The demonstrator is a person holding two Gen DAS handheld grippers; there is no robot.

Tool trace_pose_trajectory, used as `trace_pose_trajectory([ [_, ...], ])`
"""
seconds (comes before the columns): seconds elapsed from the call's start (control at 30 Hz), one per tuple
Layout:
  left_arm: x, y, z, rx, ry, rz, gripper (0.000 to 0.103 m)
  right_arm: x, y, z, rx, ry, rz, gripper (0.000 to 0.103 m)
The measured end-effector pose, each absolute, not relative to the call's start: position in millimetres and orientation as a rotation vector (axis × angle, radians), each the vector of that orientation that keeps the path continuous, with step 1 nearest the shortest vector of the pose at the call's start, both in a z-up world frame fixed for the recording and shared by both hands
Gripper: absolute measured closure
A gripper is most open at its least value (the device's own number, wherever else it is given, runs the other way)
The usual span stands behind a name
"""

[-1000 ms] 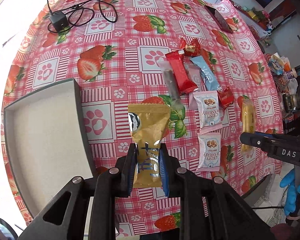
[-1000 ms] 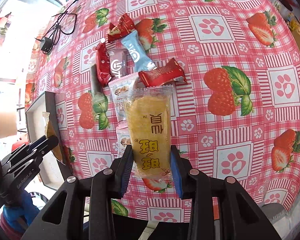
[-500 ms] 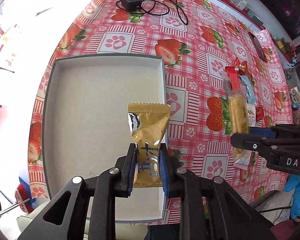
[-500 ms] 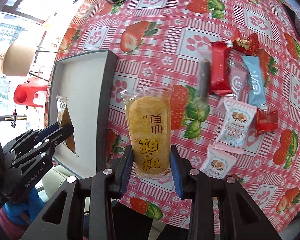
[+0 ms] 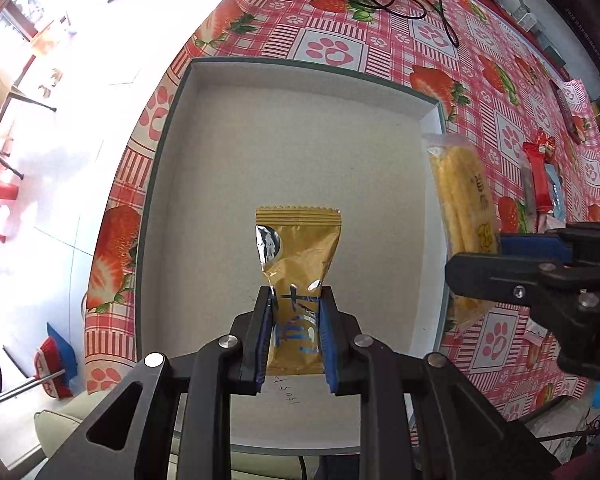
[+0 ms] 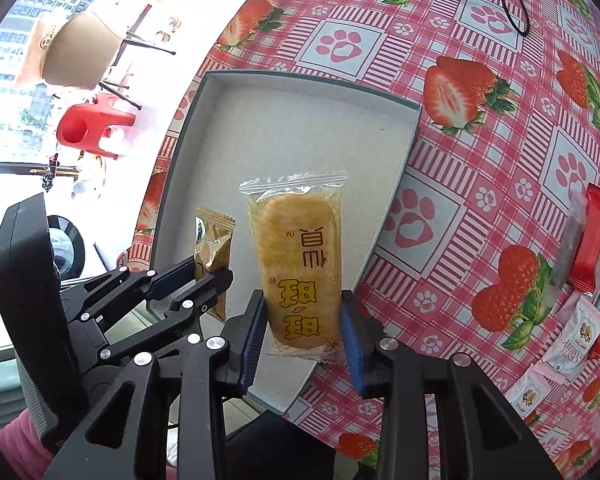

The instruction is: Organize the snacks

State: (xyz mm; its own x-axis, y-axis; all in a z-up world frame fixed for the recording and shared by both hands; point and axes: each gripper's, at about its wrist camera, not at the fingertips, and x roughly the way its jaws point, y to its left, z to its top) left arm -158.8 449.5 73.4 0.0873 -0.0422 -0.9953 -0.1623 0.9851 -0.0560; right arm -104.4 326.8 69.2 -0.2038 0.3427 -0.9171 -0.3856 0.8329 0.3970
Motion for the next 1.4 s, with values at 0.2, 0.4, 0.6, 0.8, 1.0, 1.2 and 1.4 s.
trace_pose_trajectory([
  [0.2,-152.8,463.2,62.9,-0.163,1.498,0.122,0.078,-87.1,338.0,55.6,0.008,1.682,0.631,0.066],
  [0.4,-156.3,466.5,57.5,-0.111,1.496,0.166,0.025,-80.3,333.8,48.2,0.014,1.69,0.547,0.013],
  [0.6,-154.5,458.7,64.1,-0.105,1.5,0.141,0.025,-80.1,305.0,52.7,-0.111,1.648,0.449,0.012],
  [0.8,-137.5,411.4,78.2,-0.049,1.481,0.02,0.025,-89.6,226.6,38.8,-0.025,1.687,0.278,0.012],
  [1.0,-134.0,358.4,87.4,0.03,1.479,-0.124,0.024,-113.3,139.8,25.5,0.072,1.712,0.1,0.012],
  [1.2,-135.2,318.5,76.0,0.092,1.529,-0.209,0.024,-146.6,71.8,11.1,0.172,1.756,-0.045,0.012],
  [1.4,-129.8,299.2,66.7,0.115,1.577,-0.232,0.024,-170.6,50.9,0.4,0.226,1.79,-0.059,0.012],
])
